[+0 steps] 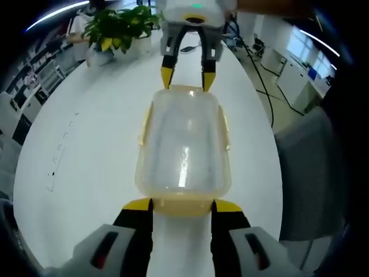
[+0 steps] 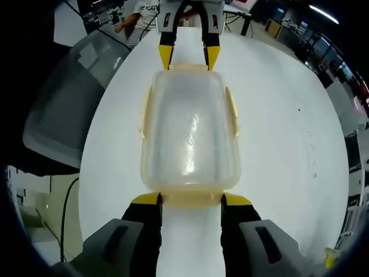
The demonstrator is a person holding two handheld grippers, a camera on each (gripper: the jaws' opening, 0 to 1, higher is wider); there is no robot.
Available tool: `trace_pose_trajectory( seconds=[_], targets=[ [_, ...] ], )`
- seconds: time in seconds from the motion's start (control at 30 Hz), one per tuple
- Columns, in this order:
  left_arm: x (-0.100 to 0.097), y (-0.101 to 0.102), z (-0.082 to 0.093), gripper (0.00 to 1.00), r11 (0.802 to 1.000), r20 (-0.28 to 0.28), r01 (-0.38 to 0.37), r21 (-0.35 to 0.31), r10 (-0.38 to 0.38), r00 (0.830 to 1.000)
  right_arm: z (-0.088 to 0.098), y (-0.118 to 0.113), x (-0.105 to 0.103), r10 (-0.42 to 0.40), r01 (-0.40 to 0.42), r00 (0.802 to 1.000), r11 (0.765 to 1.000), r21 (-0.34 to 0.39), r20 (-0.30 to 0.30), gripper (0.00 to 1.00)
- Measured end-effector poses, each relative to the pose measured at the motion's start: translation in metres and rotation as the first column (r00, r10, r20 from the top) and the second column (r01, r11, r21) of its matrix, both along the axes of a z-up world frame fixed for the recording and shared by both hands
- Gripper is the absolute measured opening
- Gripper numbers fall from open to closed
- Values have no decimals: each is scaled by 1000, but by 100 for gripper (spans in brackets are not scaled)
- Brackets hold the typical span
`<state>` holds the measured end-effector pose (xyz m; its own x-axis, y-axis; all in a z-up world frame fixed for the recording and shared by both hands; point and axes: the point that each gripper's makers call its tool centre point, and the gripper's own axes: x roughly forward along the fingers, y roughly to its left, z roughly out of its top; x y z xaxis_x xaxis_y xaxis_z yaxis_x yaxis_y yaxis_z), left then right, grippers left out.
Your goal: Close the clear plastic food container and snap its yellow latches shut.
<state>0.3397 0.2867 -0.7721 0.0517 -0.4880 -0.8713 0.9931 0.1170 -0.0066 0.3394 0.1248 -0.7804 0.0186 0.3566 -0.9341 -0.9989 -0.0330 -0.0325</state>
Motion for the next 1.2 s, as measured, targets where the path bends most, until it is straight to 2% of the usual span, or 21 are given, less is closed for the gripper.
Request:
trace_pose_trajectory(
  seconds=[0.73, 1.2],
  targets=[
    [-4, -3, -18, 33, 1000, -8, 3, 24, -3, 1000, -14, -3, -3, 4, -4, 1000, 1000, -8, -12, 37],
    [-3, -3, -18, 34, 998, 0, 37, 52, -37, 999, -14, -3, -4, 8, -8, 1000, 1000, -21, -3, 38]
  ],
)
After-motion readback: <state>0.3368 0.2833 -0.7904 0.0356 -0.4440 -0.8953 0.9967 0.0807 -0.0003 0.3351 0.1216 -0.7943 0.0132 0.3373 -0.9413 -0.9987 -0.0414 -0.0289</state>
